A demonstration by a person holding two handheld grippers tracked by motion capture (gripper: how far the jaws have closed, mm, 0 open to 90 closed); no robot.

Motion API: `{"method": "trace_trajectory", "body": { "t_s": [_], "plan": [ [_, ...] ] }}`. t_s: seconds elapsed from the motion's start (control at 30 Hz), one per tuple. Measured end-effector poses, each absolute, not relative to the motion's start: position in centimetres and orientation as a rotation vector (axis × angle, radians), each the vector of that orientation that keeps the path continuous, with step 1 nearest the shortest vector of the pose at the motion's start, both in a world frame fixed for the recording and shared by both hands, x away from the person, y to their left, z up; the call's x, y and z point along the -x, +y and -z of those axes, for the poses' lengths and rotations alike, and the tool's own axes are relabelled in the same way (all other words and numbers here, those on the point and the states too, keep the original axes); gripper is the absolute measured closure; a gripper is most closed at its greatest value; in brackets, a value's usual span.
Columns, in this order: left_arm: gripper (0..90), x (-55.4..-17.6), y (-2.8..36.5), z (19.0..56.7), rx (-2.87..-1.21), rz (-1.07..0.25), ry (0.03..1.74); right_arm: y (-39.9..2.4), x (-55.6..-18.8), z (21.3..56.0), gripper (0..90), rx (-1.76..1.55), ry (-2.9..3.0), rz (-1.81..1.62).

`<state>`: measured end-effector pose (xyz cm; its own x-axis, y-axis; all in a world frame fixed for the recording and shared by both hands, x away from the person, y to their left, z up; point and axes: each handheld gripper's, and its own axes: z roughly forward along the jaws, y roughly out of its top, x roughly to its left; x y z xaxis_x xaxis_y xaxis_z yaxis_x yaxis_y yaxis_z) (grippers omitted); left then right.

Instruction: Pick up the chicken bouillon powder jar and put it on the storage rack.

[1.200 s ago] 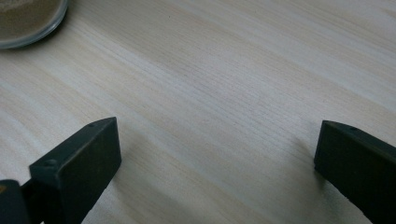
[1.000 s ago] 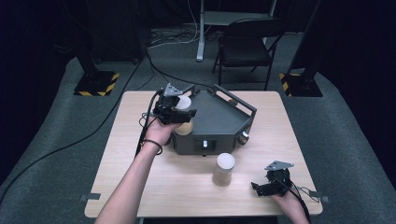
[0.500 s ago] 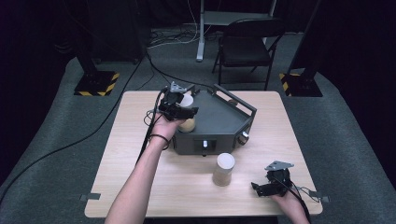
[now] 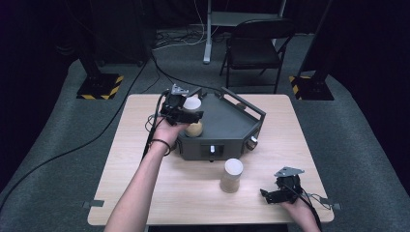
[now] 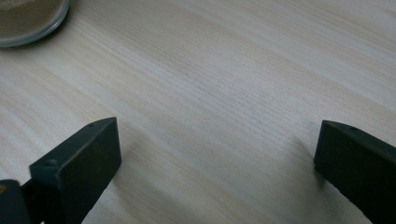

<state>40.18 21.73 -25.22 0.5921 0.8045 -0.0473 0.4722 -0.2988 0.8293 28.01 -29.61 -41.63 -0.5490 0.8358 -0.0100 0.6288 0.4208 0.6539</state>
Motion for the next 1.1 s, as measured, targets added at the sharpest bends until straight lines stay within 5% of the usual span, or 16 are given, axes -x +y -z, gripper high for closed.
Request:
{"method": "trace_trajectory", "body": {
  "t_s": [0.47, 1.1],
  "plan": [
    [9.6, -35.0, 25.8, 24.8, -1.92, -0.535, 0.971, -29.6, -28.0, 41.6, 0.0, -1.267, 2.343, -0.865],
    [9.2, -28.6, 29.3, 30.8, -1.928, -0.558, 0.909, -29.6, -28.0, 41.7, 0.0, -1.264, 2.337, -0.87]
  ]
}}
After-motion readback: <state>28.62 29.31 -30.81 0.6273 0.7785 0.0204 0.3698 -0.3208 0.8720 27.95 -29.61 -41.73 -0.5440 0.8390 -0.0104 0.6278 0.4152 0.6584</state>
